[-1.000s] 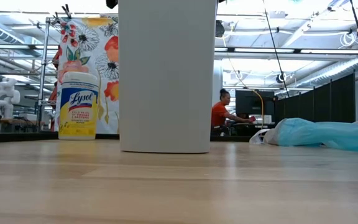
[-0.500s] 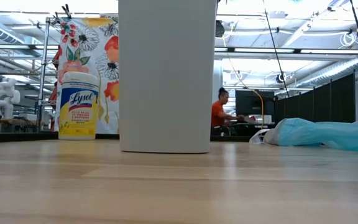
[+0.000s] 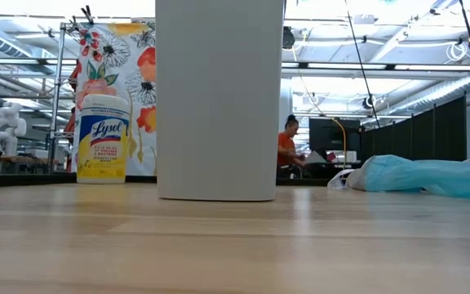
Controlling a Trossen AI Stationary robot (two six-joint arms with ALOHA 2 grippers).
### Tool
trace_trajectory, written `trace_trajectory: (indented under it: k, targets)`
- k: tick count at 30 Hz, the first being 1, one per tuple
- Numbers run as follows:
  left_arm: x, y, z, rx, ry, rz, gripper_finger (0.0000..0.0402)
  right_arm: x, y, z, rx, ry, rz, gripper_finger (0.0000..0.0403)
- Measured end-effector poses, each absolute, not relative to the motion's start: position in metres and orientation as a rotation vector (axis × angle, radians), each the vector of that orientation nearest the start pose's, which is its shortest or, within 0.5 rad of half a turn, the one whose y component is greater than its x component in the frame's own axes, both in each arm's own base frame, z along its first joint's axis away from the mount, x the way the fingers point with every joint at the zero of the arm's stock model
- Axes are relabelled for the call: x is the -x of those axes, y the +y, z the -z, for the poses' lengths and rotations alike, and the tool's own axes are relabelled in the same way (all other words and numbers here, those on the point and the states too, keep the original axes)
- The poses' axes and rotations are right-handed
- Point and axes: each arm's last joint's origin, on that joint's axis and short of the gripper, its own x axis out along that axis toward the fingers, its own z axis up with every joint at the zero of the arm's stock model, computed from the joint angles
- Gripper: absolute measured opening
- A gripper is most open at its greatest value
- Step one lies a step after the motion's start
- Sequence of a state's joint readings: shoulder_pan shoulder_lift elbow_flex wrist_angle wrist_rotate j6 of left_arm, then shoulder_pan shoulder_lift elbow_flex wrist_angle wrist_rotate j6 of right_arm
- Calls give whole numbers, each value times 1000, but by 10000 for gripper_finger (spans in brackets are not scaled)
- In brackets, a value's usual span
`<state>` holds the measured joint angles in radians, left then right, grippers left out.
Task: Place trash/remove bag and relplace
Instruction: Close the blue trash bag
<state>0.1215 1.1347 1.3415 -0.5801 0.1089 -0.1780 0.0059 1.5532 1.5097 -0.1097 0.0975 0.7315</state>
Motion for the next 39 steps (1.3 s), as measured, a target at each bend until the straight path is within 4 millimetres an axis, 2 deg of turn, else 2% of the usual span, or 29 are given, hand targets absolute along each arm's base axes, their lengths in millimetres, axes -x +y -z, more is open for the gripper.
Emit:
trace_trajectory:
  k: [11,20,29,36,39]
  targets:
    - [-225,24,-416,247,371,-43,4,-358,-1,-398,-758,151,164,105]
    - [-228,16,-414,267,389,-8,4,-359,-2,-397,-749,156,144,105]
    - [-228,15,-414,266,389,-5,4,-340,-4,-413,-740,137,135,105]
    - [-227,15,-413,264,398,-6,4,-325,-3,-414,-768,310,186,105]
    - [-227,15,-413,263,399,-6,4,-322,-1,-425,-772,305,190,105]
